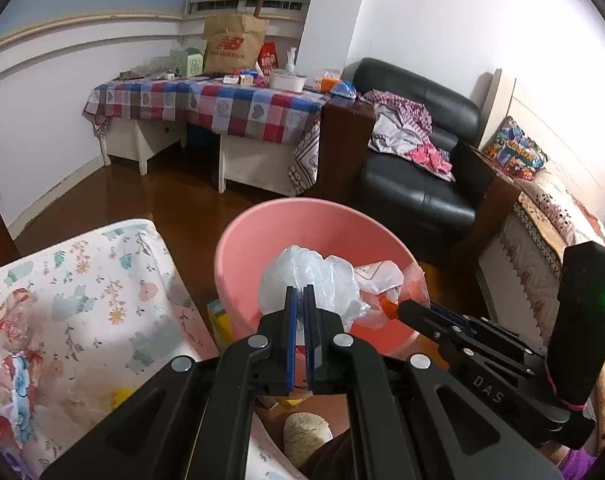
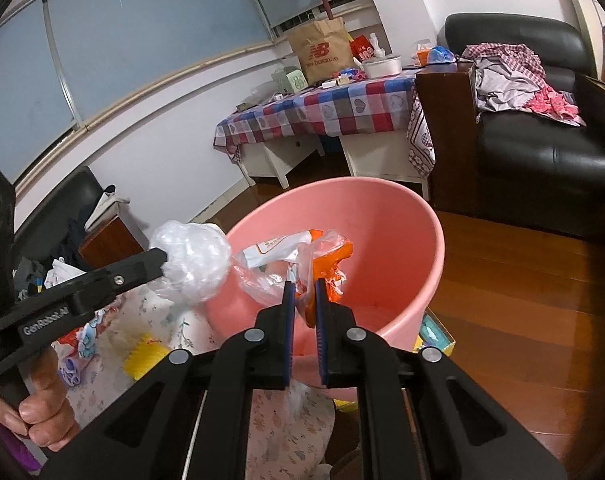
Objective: Collect trash
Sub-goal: 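Open the left gripper to drop the white bag into the bucket, then grasp the blue-patterned wrapper with the left gripper while the right gripper approaches the yellow net, then carry the blue wrapper with the left gripper and yellow net with the right over the bucket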
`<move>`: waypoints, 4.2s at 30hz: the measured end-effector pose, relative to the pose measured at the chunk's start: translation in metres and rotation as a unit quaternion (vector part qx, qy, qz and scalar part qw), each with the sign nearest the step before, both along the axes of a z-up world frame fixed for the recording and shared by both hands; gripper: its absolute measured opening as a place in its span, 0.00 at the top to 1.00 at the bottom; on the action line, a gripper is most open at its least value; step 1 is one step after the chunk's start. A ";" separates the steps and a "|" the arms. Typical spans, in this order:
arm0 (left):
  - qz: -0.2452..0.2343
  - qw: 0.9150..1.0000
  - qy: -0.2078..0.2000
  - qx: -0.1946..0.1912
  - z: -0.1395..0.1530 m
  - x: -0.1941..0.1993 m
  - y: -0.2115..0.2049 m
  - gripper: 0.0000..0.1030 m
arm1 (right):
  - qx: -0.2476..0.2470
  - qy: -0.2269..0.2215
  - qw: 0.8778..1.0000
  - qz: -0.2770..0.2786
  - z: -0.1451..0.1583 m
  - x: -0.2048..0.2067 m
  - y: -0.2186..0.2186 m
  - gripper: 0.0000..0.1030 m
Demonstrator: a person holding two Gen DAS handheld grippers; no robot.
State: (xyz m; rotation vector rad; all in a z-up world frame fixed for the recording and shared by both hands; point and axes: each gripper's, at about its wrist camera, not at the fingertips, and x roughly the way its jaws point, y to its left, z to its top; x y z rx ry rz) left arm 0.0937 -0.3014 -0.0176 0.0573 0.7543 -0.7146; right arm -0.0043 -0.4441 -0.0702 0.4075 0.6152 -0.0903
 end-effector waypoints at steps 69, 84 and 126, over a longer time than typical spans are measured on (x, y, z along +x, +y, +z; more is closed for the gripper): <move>0.206 0.978 -0.001 0.002 -0.013 -0.044 0.246 0.59 | -0.049 0.037 0.981 0.182 0.005 0.013 0.150 0.54; 0.189 0.978 0.000 0.084 -0.053 0.003 0.226 0.75 | -0.037 0.056 0.981 0.179 -0.005 0.022 0.147 0.54; 0.194 0.980 0.016 -0.037 -0.016 -0.044 0.266 0.97 | -0.027 0.104 0.960 0.260 -0.014 0.036 0.171 0.90</move>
